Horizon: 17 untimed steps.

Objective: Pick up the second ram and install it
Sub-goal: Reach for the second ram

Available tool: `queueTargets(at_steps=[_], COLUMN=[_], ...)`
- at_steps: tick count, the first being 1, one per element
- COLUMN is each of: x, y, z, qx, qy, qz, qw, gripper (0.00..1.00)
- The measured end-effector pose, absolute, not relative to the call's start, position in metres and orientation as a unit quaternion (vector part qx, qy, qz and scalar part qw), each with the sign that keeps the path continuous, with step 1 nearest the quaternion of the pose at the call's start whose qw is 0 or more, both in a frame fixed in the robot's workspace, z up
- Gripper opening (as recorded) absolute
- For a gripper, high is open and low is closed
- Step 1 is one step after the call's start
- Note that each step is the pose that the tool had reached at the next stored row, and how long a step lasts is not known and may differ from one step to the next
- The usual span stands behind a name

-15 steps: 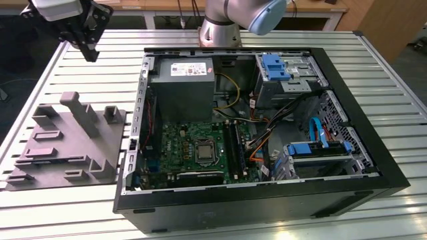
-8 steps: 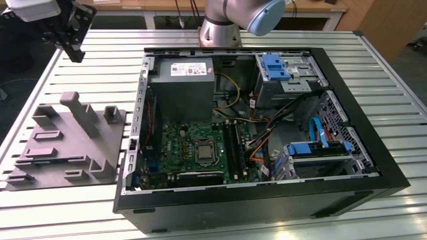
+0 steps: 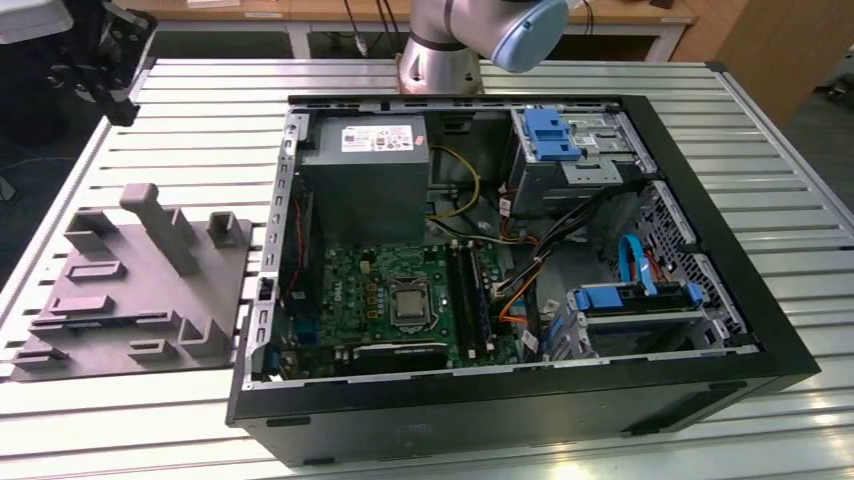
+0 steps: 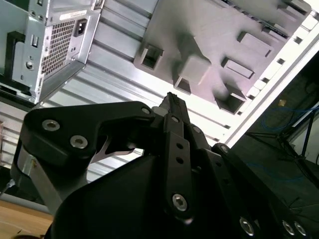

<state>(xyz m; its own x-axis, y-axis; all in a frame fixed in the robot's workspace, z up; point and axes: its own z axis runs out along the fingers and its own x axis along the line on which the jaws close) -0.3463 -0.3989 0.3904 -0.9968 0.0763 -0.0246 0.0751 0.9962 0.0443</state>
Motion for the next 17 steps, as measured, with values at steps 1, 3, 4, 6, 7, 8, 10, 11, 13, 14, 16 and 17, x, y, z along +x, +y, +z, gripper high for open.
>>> queueTargets(at_steps=[1, 3, 4, 6, 7, 8, 10, 11, 13, 14, 16, 17], x=[-0.349, -0.355, -0.358, -0.364, -0.367, -0.37, -0.376, -0.379, -0.384, -0.386, -0.391, -0.393], y=[-0.399, -0.399, -0.399, -0.399, -0.399, -0.399, -0.399, -0.399, -0.399, -0.399, -0.399, -0.4], z=[0.39, 0.39, 0.39, 0.39, 0.39, 0.389, 0.389, 0.389, 0.389, 0.388, 0.388, 0.387], qx=[0.038, 0.038, 0.038, 0.038, 0.038, 0.038, 0.038, 0.038, 0.038, 0.038, 0.038, 0.038], qy=[0.999, 0.999, 0.999, 0.999, 0.999, 0.999, 0.999, 0.999, 0.999, 0.999, 0.999, 0.999], qz=[0.022, 0.022, 0.022, 0.022, 0.022, 0.022, 0.022, 0.022, 0.022, 0.022, 0.022, 0.022], qw=[0.013, 0.013, 0.013, 0.013, 0.013, 0.013, 0.013, 0.013, 0.013, 0.013, 0.013, 0.013], gripper=[0.1, 0.1, 0.1, 0.1, 0.1, 0.1, 0.1, 0.1, 0.1, 0.1, 0.1, 0.1])
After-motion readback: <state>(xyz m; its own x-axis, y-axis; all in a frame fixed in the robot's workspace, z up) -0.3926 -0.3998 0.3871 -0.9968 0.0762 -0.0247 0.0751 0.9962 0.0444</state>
